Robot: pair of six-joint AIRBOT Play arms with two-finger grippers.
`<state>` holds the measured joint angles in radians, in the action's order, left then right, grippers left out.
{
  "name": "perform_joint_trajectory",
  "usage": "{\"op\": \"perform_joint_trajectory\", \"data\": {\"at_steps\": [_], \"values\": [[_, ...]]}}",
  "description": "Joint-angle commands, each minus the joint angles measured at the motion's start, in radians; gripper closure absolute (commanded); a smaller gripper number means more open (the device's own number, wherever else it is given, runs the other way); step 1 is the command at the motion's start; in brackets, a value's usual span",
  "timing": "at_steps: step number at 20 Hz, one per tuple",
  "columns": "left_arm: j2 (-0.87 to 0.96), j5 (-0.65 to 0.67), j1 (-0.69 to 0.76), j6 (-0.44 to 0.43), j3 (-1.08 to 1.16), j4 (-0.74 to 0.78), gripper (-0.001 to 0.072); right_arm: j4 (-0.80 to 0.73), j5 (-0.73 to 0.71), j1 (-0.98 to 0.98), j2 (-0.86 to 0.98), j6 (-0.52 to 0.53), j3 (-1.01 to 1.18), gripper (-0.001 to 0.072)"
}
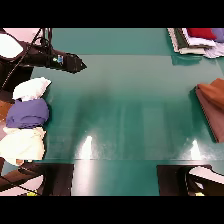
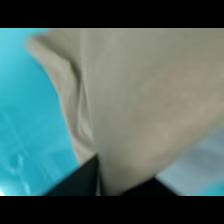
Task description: Fold the shirts.
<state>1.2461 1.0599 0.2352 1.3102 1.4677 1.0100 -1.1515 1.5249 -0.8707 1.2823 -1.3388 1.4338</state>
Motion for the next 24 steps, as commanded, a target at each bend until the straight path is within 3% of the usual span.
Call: {"op": "perform_joint_trajectory", "data": {"at_steps": [1, 2, 5, 8, 11, 14, 15, 18, 19, 24], "values": [[0.001, 0.003, 0.0, -0.001, 0.0, 0.0, 0.0683, -0.132, 0.023, -0.066, -0.055, -0.016, -0.135, 0.0185], [0.001, 0.003, 0.0, -0.001, 0.0, 0.0, 0.0683, -0.132, 0.03, -0.083, -0.061, -0.036, -0.15, 0.0141], [0.001, 0.003, 0.0, -0.001, 0.0, 0.0, 0.0683, -0.127, 0.053, -0.109, -0.068, -0.066, -0.157, 0.0142], [0.0, 0.0, 0.0, -0.001, 0.0, 0.0, 0.0683, -0.013, 0.054, -0.069, -0.074, -0.078, -0.157, 0.0143], [0.0, 0.0, 0.0, -0.002, 0.0, 0.004, 0.0683, 0.127, 0.101, 0.075, -0.074, -0.076, -0.157, 0.0143], [0.0, 0.031, 0.0, -0.001, 0.0, 0.0, 0.0683, 0.139, 0.101, 0.284, -0.074, -0.075, -0.157, 0.0145], [0.0, 0.024, 0.0, -0.001, 0.0, 0.001, 0.0683, 0.139, 0.101, 0.35, -0.074, -0.074, -0.157, 0.0169], [0.0, -0.004, 0.0, -0.001, 0.0, 0.001, 0.0683, 0.138, 0.097, 0.537, -0.074, -0.074, -0.157, 0.0646], [0.0, -0.016, 0.0, -0.001, 0.0, 0.001, 0.0683, 0.137, 0.092, 0.593, -0.074, -0.073, -0.157, 0.0697], [0.0, -0.041, 0.0, -0.001, 0.0, 0.0, 0.0683, 0.129, 0.09, 0.771, -0.074, -0.047, -0.157, 0.0697]]}}
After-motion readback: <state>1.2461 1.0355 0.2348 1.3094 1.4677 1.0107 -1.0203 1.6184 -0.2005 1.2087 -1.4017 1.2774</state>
